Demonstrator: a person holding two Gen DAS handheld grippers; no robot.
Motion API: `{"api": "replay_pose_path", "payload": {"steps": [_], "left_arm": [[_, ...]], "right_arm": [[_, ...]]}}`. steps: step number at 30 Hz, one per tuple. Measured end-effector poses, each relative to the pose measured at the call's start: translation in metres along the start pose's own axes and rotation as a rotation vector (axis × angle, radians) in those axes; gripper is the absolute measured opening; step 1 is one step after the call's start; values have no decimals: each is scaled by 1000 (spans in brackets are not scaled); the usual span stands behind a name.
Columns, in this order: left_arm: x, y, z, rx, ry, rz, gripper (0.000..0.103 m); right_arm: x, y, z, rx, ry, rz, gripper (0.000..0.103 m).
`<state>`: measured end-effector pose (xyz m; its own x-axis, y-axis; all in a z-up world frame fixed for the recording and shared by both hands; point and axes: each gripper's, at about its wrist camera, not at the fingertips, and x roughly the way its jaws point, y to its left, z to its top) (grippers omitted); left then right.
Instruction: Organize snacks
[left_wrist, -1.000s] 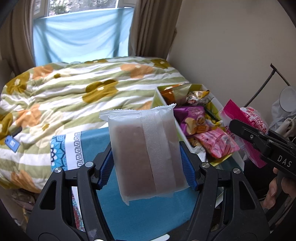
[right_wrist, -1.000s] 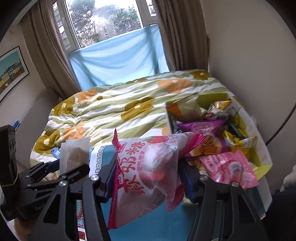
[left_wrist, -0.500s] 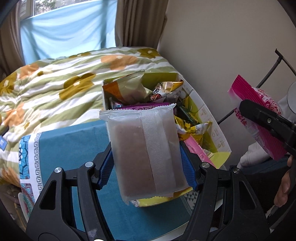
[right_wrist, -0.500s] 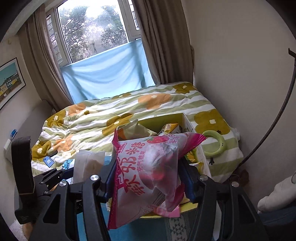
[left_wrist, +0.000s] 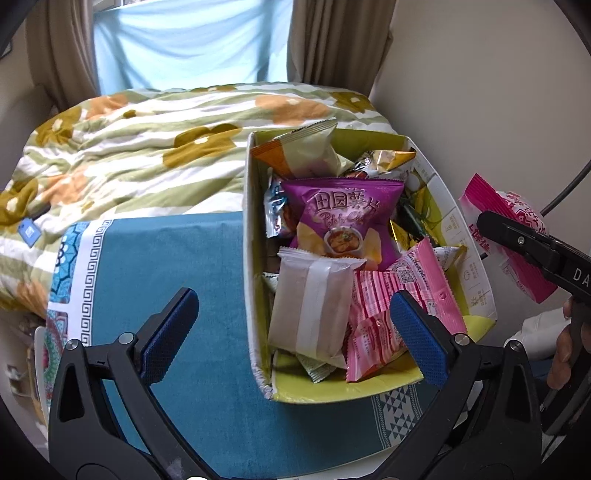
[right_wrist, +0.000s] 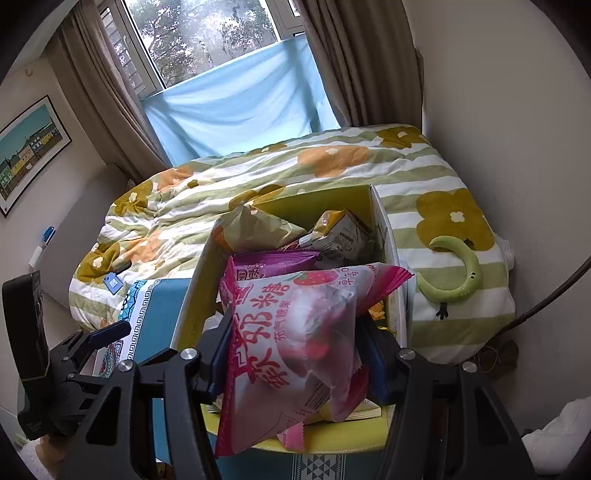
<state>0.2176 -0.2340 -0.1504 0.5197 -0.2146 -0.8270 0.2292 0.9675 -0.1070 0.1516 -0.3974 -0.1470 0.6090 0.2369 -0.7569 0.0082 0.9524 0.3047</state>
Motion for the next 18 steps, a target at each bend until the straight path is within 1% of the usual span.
{"api": "replay_pose_path", "payload": {"steps": [2, 6, 10, 12, 14, 15, 16, 17, 18], "left_arm": [[-4, 1, -3, -11, -13, 28, 102], [-14, 4, -6, -40, -18, 42, 102], [-11, 7, -9, -47, 27, 90, 102], [-11, 9, -13, -59, 33, 98, 102], [-11, 11, -18, -72, 40, 99, 102], [-11, 12, -21, -75, 48, 100, 102], [-12, 14, -25, -76, 54, 104, 102], [-14, 15, -29, -77, 57, 108, 102], [-16, 16, -32, -79, 57, 109, 102]], "right_arm": [[1, 0, -1, -23, -3, -16, 55], [7, -3, 9, -40, -4, -21, 56], [19, -4, 21, -56, 13, -19, 57], [27, -6, 25, -51, 31, -5, 57], [33, -8, 27, -40, 34, 24, 61], [35, -9, 27, -38, 29, 20, 70], [37, -9, 26, -40, 22, 1, 93], [37, -9, 24, -42, 13, -25, 102], [36, -9, 21, -39, 6, -39, 103]]}}
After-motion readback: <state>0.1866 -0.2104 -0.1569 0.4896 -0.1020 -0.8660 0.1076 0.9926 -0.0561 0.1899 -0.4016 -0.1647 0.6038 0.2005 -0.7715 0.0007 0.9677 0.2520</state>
